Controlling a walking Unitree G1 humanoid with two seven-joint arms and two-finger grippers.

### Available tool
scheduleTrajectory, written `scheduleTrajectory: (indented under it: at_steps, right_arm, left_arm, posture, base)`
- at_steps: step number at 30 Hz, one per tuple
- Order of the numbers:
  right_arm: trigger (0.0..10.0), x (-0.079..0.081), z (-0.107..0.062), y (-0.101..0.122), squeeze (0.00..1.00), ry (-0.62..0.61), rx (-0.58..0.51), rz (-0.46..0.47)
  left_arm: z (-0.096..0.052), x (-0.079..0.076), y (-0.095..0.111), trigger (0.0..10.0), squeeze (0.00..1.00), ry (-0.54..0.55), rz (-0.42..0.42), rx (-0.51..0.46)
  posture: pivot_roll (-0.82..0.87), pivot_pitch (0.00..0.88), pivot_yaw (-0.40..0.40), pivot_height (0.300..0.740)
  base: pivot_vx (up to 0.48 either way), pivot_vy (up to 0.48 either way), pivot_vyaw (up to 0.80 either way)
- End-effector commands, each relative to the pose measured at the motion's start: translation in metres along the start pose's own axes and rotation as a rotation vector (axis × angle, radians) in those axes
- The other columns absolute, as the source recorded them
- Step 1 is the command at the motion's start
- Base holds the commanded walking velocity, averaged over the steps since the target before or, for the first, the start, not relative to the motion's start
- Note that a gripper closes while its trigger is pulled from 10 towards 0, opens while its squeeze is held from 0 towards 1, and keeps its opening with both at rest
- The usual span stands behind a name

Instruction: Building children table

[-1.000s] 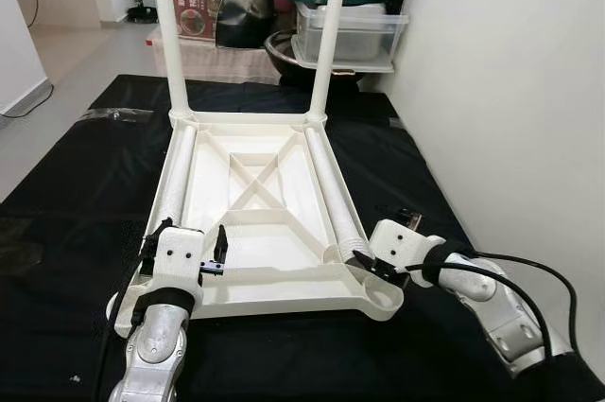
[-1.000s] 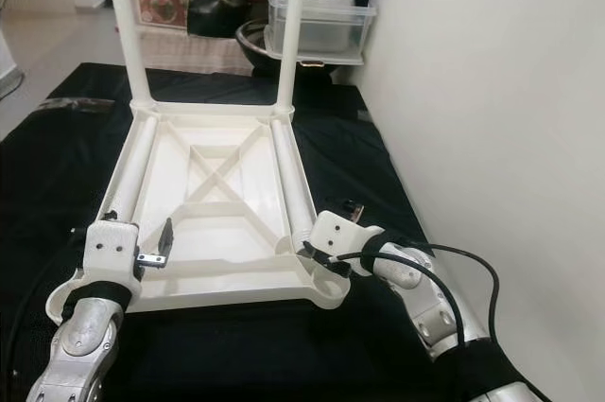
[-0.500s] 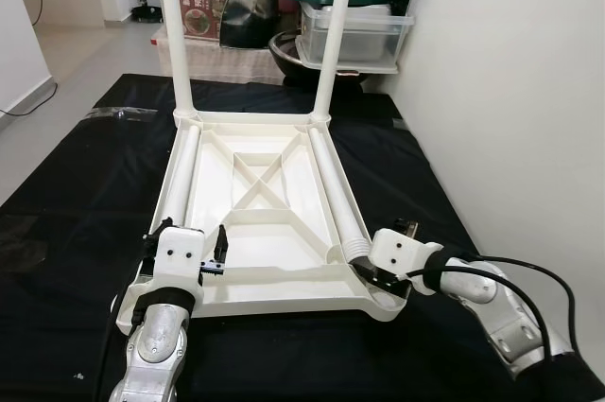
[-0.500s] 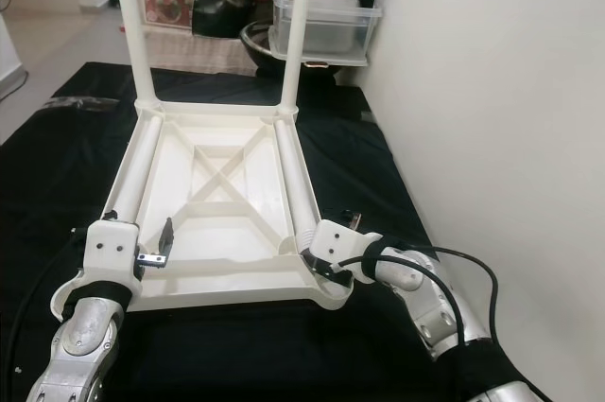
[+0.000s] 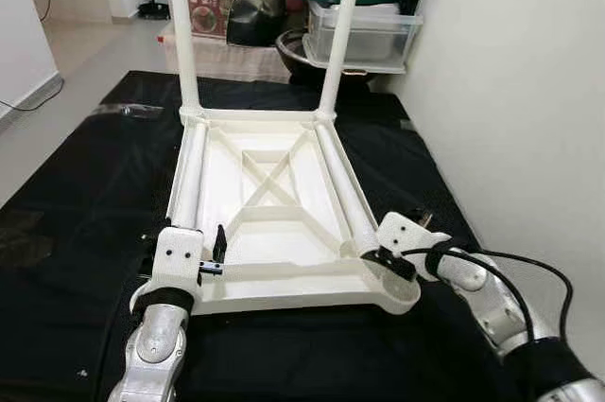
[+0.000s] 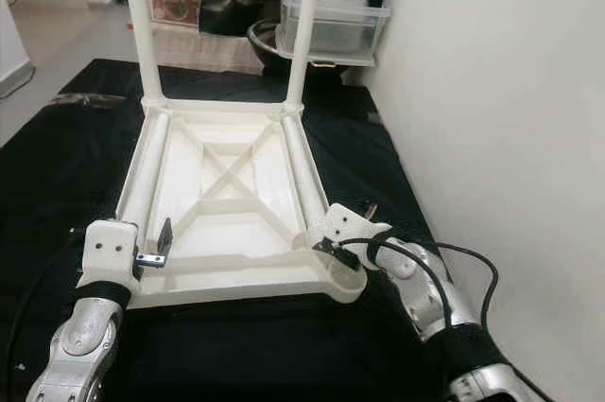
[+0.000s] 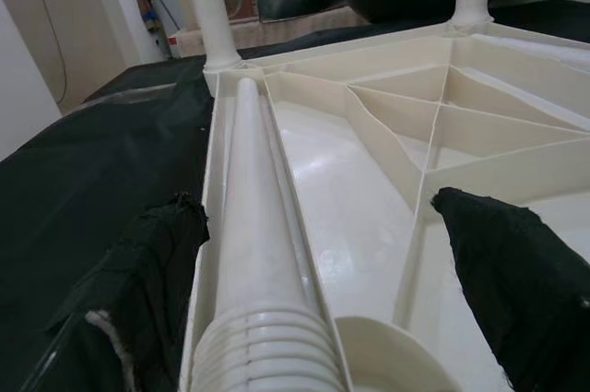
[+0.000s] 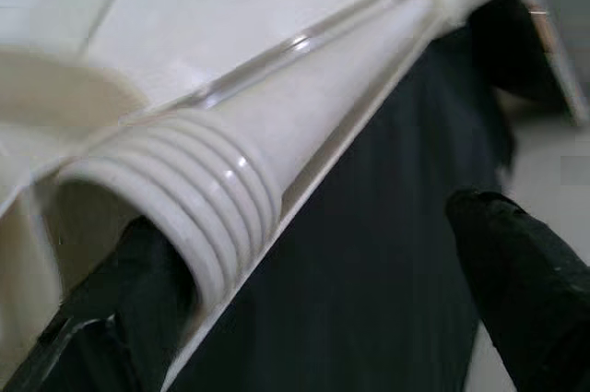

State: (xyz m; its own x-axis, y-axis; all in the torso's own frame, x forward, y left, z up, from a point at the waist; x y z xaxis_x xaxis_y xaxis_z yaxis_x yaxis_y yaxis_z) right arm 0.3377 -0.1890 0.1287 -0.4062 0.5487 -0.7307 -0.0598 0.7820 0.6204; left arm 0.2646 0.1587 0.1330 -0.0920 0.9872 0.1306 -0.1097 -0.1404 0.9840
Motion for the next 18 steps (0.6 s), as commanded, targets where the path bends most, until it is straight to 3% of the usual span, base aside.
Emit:
scheduleTrajectory:
  at_steps: [1, 3, 8, 18]
  right_arm:
    - [0.0, -0.003, 0.000, 0.014, 0.00, -0.102, -0.074, 0.105]
    - [0.0, -0.003, 0.000, 0.014, 0.00, -0.102, -0.074, 0.105]
    - [0.0, 0.022, 0.003, 0.026, 0.00, -0.094, -0.104, 0.193]
    - [0.0, 0.030, 0.005, 0.034, 0.00, -0.095, -0.140, 0.220]
  left_arm:
    - [0.000, -0.002, -0.004, 10.0, 0.00, -0.004, 0.009, 0.016]
    - [0.000, -0.002, -0.004, 10.0, 0.00, -0.004, 0.009, 0.016]
    - [-0.001, -0.002, -0.005, 10.0, 0.00, -0.004, 0.011, 0.020]
    - [-0.001, -0.001, -0.005, 10.0, 0.00, -0.002, 0.013, 0.025]
  posture:
    - [0.05, 0.000, -0.129, 0.740]
    - [0.05, 0.000, -0.129, 0.740]
    - [0.05, 0.000, -0.133, 0.740]
    - [0.06, 0.000, -0.135, 0.740]
  base:
    - [0.000, 0.000, 0.00]
    - [0.000, 0.000, 0.00]
    - [0.000, 0.000, 0.00]
    - [0.000, 0.000, 0.00]
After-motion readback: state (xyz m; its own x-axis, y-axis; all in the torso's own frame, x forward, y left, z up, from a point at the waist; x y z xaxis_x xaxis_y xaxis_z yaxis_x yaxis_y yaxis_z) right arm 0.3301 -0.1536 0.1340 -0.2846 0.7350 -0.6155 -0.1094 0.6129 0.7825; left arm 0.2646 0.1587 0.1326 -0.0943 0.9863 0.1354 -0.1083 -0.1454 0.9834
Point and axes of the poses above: a point about 5 cm out from each wrist's last joint towards the gripper, its own z axis pointing out of the wrist towards the gripper, its own y axis along the axis of the wrist's last joint, x = y × z, the point moved 1 cm from there along z, pointing out of the wrist towards the gripper, and after that the axes turned 3 degrees about -z, right-handed, at the moved point
